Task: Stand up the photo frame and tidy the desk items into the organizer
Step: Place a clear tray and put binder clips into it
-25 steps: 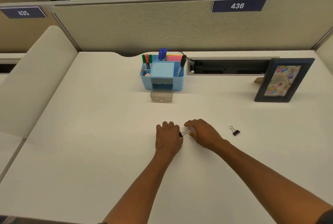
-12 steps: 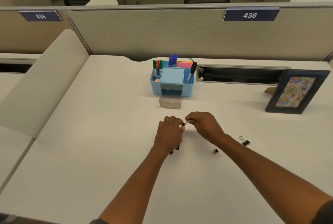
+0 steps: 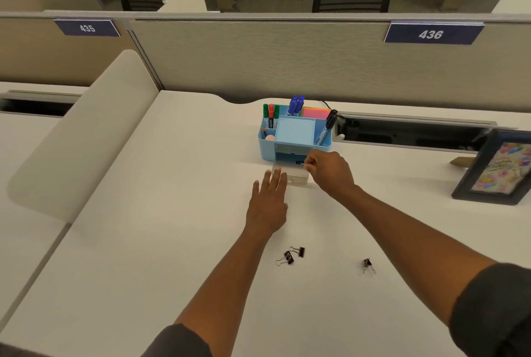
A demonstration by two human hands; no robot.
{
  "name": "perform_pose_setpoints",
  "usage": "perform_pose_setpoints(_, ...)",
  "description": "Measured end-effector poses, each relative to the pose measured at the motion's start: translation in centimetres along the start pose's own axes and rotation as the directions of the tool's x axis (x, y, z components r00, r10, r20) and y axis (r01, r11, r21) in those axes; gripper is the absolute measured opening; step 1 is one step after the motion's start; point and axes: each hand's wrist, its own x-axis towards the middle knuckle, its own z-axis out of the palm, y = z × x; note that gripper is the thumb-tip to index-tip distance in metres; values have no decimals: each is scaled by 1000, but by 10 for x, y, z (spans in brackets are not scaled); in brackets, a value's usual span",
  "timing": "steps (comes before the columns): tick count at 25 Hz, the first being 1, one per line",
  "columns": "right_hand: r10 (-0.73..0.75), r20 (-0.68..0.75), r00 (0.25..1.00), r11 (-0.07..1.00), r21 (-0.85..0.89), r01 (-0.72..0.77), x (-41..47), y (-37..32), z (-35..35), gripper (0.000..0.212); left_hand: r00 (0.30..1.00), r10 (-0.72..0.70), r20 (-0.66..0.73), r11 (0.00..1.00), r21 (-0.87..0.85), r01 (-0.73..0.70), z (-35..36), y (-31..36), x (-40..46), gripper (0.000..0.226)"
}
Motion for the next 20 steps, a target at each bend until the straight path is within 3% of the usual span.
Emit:
perform_pose_setpoints(6, -76, 123, 990, 980, -174, 97, 15, -5, 21, 10, 998, -11, -69, 995, -99, 4, 4, -2, 3, 67)
perform_pose_setpoints(12, -92, 149, 985, 970, -211, 122, 24, -5, 28, 13, 997, -26, -72, 995, -99, 19, 3, -2, 7, 65)
perform_pose_setpoints(20, -119, 59, 991, 990, -68, 123, 4, -5, 12, 14, 997, -23, -73, 995, -97, 16, -4, -1, 1, 63)
